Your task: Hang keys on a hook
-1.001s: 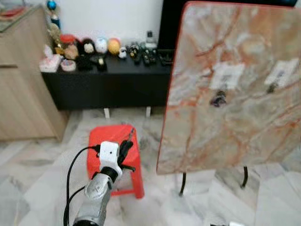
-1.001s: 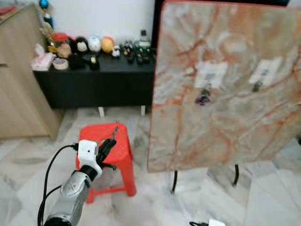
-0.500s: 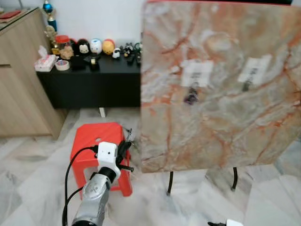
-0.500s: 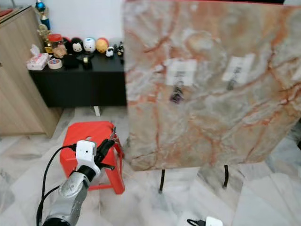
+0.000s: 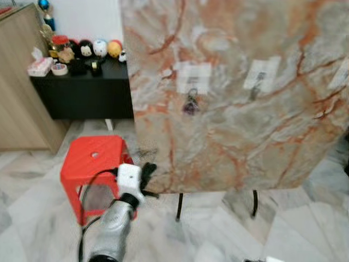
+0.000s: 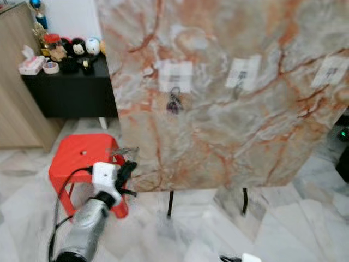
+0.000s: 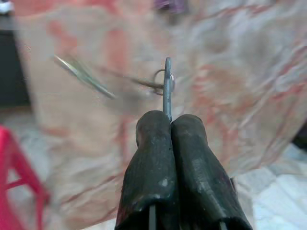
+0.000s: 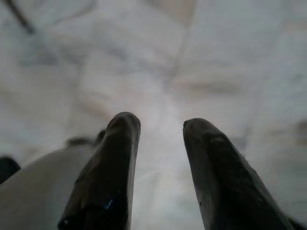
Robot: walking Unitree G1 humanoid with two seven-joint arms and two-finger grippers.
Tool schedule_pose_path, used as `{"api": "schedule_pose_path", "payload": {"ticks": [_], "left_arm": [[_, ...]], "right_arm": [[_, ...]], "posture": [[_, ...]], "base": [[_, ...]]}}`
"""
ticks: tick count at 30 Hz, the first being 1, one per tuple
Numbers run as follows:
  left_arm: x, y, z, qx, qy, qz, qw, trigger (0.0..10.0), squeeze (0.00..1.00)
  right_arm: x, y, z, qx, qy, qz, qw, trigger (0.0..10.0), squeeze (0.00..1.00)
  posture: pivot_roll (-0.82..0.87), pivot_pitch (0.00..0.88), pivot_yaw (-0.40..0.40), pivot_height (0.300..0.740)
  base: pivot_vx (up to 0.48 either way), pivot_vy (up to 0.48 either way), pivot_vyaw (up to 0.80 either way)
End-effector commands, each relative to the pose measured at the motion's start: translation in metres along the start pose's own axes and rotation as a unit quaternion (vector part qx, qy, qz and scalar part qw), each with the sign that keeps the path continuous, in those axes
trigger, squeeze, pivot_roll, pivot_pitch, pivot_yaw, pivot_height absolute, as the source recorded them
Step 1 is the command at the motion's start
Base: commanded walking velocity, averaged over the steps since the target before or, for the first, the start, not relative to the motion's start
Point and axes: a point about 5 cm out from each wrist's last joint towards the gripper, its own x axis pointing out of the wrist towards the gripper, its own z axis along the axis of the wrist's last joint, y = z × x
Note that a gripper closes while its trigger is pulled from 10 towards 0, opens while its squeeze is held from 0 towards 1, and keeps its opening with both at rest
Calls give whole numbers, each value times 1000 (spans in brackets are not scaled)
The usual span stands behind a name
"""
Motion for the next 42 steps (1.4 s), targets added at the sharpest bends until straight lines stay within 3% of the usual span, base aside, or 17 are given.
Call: {"api": "schedule_pose_path", "payload": {"ticks": [1, 14, 19, 42], "left_arm": [[-3, 9, 1, 10, 0, 10, 1000, 10000, 0], [-2, 10, 3, 11, -1, 7, 1000, 10000, 0], [0, 8, 5, 13, -2, 2, 1000, 10000, 0], [4, 1, 13, 23, -13, -19, 999, 10000, 0]], "right_arm": [[0, 7, 1, 2, -2, 8, 1000, 10000, 0], [0, 8, 1, 4, -2, 6, 1000, 10000, 0], [0, 8, 0, 6, 1, 7, 1000, 10000, 0], [1, 7, 0, -9, 7, 8, 1000, 10000, 0]], "posture": [[3, 0, -76, 740], [-4, 0, -68, 740], [-6, 0, -69, 740], [-2, 0, -73, 740]], "base": [[0, -341, 0], [0, -344, 0], [0, 0, -173], [0, 0, -773]]}}
